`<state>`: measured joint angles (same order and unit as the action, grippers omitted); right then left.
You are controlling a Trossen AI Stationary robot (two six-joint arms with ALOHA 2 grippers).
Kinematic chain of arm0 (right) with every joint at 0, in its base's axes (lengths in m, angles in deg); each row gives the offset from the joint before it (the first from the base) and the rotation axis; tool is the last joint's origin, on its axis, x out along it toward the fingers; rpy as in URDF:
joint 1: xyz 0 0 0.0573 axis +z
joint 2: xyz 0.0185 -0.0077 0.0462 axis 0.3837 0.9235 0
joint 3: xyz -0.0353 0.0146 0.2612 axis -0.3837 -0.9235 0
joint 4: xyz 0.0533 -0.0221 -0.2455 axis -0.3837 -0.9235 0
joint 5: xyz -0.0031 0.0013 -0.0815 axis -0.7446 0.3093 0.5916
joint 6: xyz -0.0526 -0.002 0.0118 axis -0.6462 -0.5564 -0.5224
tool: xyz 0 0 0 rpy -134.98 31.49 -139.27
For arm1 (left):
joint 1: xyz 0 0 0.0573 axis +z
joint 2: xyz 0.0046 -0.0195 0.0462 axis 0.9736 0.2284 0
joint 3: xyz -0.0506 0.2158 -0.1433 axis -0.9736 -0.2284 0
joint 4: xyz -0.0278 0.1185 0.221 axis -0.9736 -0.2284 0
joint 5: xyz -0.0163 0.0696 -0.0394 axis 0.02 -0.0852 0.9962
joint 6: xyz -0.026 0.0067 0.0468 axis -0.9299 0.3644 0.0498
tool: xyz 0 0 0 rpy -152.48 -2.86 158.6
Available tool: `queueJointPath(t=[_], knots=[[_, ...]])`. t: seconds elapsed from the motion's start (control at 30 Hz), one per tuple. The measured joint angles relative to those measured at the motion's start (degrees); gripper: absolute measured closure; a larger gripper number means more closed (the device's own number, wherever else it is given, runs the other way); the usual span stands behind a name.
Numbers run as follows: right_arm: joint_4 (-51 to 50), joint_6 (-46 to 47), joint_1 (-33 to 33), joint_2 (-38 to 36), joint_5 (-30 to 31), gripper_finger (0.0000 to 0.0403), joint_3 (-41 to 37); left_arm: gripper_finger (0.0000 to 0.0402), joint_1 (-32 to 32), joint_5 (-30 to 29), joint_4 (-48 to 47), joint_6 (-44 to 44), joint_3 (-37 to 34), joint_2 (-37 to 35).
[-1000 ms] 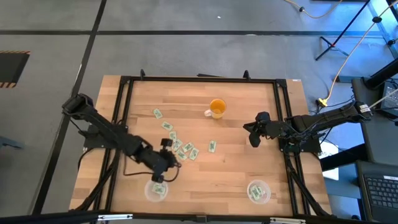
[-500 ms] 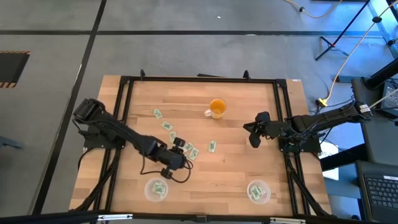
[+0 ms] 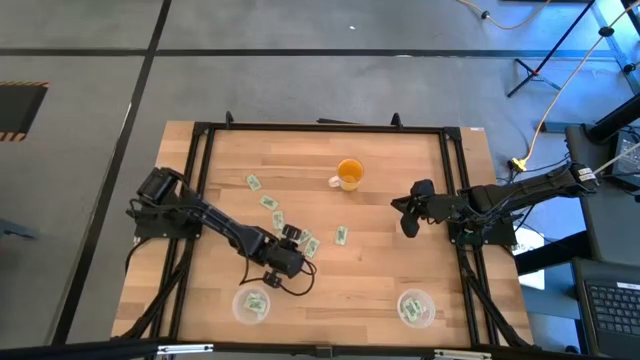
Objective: Pick and place items into bin
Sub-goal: Put the stevia packet into the left transparent bin
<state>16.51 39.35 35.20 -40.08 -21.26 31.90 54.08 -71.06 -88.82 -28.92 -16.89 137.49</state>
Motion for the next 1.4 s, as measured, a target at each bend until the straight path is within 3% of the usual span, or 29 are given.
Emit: queueJointPath(t=[0.23,0.5,1.03,1.23,1.4], knots=[[0.0,0.1,0.0,0.0,0.0,0.0350,0.0,0.0289,0.0,-0.6,-0.8,-0.1,-0.1,0.0],[0.0,0.1,0.0,0.0,0.0,0.0350,0.0,0.0317,1.0,1.5,-1.3,-5.9,-0.1,0.1],[0.0,0.0,0.0,0.0,0.0,0.0350,0.0,0.0390,1.9,3.7,-0.9,-6.0,-0.3,0.0],[0.0,0.0,0.0,0.0,0.0,0.0350,0.0,0.0398,1.9,6.7,-2.8,-6.0,-0.9,-4.1],[0.0,0.1,0.0,0.0,0.0,0.0350,0.0,0.0399,1.0,7.6,-4.0,-7.9,-0.5,-11.9]])
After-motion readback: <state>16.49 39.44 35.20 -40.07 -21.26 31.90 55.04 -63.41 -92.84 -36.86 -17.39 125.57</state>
